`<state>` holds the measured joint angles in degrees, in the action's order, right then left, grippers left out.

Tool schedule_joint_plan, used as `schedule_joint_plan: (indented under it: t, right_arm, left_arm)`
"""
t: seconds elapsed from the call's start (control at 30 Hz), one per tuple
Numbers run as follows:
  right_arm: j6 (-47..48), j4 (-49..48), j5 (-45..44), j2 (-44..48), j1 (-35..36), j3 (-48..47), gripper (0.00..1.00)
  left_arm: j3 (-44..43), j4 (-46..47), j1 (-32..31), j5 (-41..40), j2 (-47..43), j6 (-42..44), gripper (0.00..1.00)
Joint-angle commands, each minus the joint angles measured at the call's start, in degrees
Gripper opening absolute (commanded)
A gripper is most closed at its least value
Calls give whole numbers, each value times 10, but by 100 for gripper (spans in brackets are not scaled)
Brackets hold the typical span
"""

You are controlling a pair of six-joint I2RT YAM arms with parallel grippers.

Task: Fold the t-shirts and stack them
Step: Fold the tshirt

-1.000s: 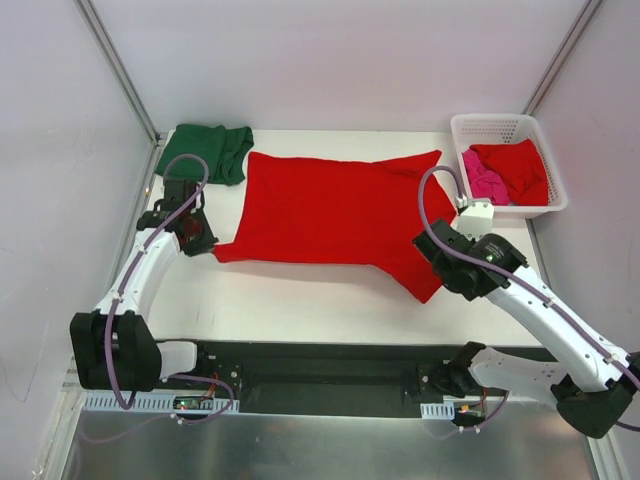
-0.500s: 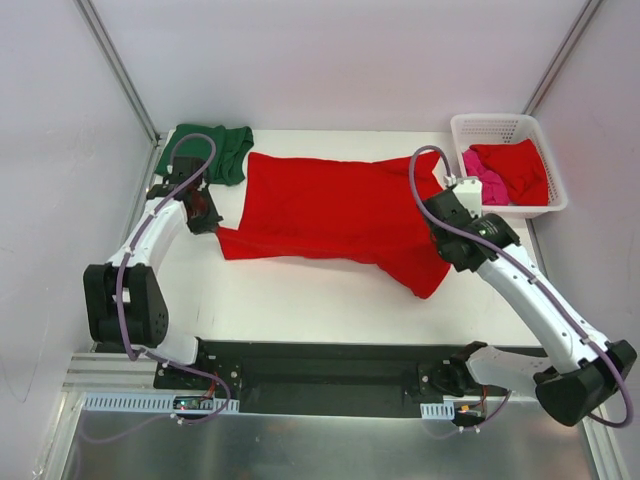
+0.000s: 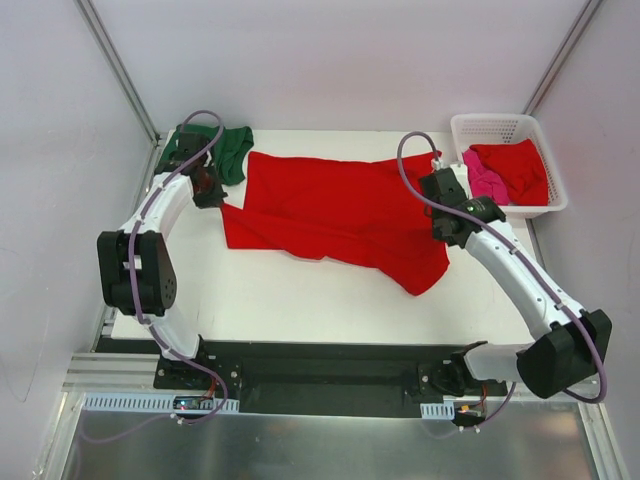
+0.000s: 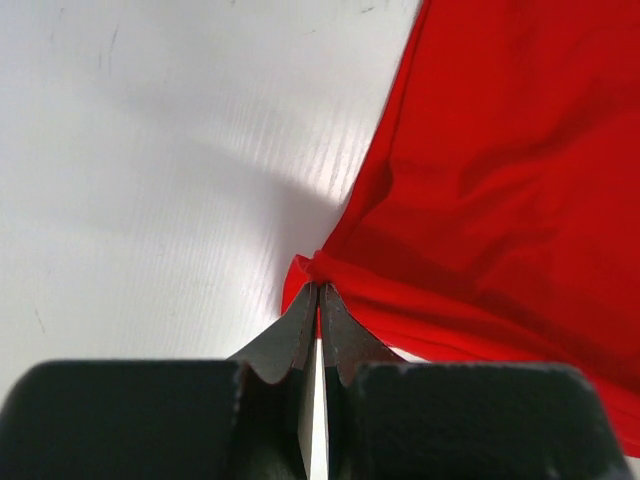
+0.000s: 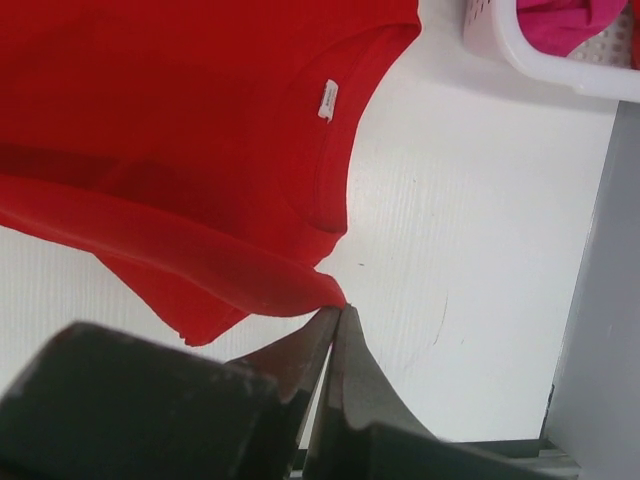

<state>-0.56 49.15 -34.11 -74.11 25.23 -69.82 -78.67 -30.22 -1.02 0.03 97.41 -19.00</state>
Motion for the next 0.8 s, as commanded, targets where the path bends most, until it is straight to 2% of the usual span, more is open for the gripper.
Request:
schedule_joint_plan:
  t: [0.0,0.77]
  right_arm:
    - [25,-27,11,-17,-26,-44,1]
    - [66,-82,76,-204,-112,-205,1]
  left_arm:
    - [-42,18,7,34,26,23,0]
    - [-119,38,-32,57,127,43,0]
